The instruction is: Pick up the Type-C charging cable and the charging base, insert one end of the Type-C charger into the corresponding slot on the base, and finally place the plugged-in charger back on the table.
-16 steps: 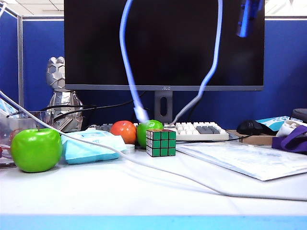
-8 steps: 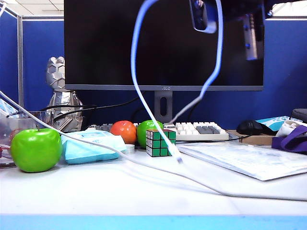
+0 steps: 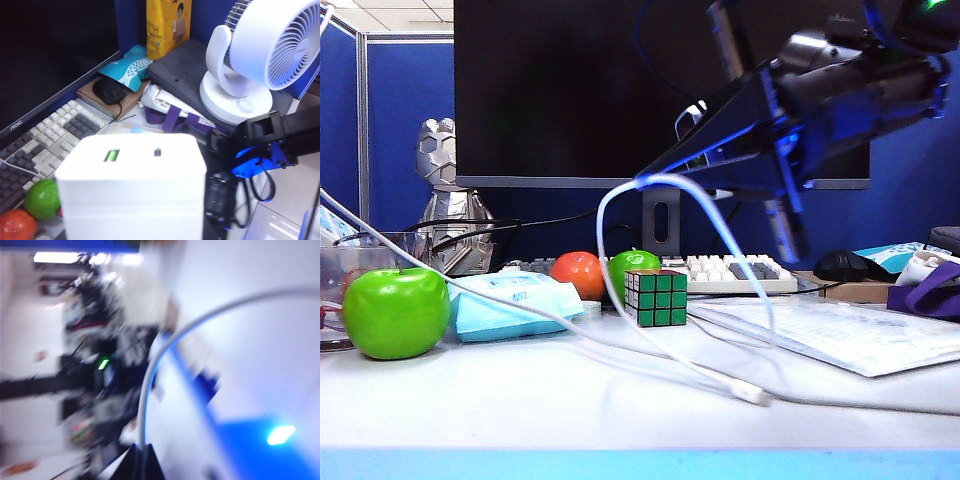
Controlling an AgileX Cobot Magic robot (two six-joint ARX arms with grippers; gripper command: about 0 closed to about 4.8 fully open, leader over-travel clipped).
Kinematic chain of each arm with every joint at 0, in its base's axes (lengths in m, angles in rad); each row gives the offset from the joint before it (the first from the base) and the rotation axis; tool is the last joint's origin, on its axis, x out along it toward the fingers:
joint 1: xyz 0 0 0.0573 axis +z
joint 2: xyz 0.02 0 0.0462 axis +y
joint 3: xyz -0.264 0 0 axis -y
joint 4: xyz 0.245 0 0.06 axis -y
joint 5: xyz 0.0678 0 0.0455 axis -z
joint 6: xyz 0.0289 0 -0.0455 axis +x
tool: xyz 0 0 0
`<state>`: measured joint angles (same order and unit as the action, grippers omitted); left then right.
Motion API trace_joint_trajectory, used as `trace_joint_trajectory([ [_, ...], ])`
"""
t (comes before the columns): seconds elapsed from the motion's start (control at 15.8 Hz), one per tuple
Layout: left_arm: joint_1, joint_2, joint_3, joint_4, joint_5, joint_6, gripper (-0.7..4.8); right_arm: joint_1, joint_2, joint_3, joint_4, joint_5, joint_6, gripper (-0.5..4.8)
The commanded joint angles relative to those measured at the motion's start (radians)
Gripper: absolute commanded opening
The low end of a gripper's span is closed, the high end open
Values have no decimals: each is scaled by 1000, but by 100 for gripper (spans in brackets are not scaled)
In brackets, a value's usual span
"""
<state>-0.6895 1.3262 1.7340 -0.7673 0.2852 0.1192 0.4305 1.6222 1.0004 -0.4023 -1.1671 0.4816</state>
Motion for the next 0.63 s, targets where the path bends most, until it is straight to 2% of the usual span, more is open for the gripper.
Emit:
trace_joint_trajectory([
  [0.06, -1, -5, 4, 21, 3, 2, -6, -42, -5, 4, 211, 116, 75, -3],
  [0.25, -1, -5, 4, 21, 3, 4, -6, -108, -5, 4, 212, 232, 76, 0],
  [0.32, -1, -5, 4, 21, 3, 4, -6, -149, -5, 3, 212, 345, 74, 211],
  [0.38, -1, -5, 4, 22, 3, 4, -6, -154, -5, 3, 213, 384, 68, 235],
  [0.44, -1, -5, 4, 21, 3, 4, -6, -159, -5, 4, 213, 408, 67, 236],
  [0.51, -1, -4, 4, 22, 3, 4, -6, -162, -5, 4, 217, 414, 67, 268],
  [0.63, -1, -3, 4, 21, 3, 4, -6, -161, -7, 6, 207, 399, 68, 279],
])
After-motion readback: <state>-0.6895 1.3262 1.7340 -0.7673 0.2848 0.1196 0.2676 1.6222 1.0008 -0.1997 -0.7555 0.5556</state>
